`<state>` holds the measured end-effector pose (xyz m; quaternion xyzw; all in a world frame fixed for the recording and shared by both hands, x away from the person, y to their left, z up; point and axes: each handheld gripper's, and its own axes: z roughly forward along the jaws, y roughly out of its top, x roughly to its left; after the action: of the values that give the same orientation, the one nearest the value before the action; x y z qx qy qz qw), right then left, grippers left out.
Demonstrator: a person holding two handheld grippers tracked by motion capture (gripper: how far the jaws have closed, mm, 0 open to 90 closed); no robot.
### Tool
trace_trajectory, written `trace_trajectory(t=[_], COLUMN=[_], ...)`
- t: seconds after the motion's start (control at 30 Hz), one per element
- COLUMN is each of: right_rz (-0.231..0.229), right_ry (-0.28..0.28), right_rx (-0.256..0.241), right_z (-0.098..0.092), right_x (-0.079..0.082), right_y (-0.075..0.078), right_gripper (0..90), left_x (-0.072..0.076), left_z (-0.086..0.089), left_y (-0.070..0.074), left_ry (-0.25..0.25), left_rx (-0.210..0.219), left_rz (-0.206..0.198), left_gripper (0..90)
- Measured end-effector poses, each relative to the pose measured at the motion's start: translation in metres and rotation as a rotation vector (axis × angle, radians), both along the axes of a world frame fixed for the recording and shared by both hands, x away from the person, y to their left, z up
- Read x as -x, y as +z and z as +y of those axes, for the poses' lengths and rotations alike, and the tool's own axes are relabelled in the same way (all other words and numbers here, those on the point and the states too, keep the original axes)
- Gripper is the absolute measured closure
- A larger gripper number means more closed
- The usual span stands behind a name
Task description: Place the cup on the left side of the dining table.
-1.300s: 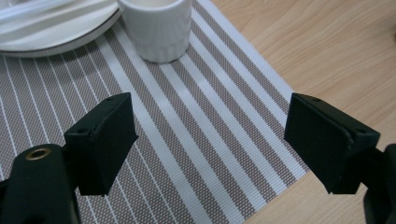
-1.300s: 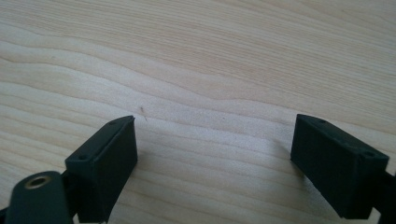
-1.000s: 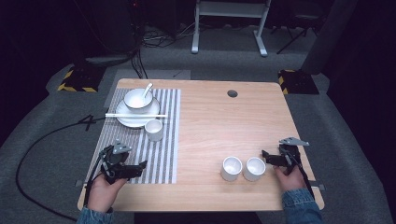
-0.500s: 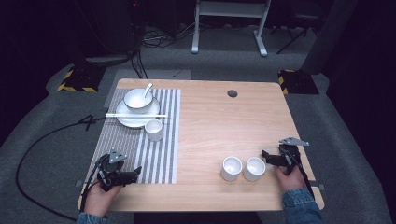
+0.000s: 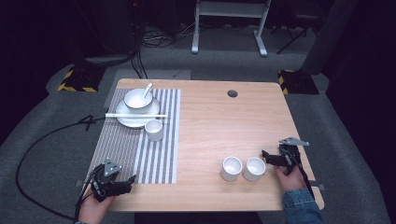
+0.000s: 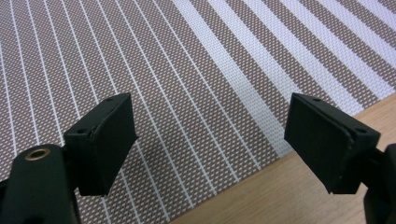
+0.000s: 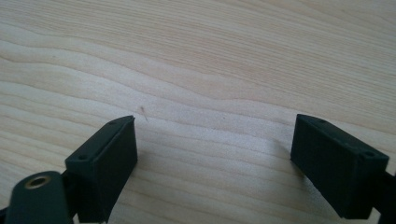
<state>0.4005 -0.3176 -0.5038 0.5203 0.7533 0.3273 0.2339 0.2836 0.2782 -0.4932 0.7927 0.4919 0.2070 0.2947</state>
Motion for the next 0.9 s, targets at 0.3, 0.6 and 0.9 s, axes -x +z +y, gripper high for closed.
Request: trace_trajectory(t=[0.3, 0.6, 0.9], right_rz=[0.0, 0.0, 0.0], right_ry=[0.0, 0.001, 0.001], right_rx=[0.0, 0.0, 0.0], right_z=[0.0, 0.0, 0.0], right_x=[0.0, 0.0, 0.0], right_y=[0.0, 0.0, 0.0], right_gripper=[14.6, 14.6, 14.6], left_x=[0.0, 0.004, 0.004], left_z=[0.004, 0.004, 0.003], left_y=[-0.01, -0.014, -0.014], left_ry=[0.061, 0.088, 0.097], left_rx=[0.068, 0.081, 0.08], left_rz=[0.022, -0.017, -0.02], left_gripper=[14.3, 12.3, 12.3])
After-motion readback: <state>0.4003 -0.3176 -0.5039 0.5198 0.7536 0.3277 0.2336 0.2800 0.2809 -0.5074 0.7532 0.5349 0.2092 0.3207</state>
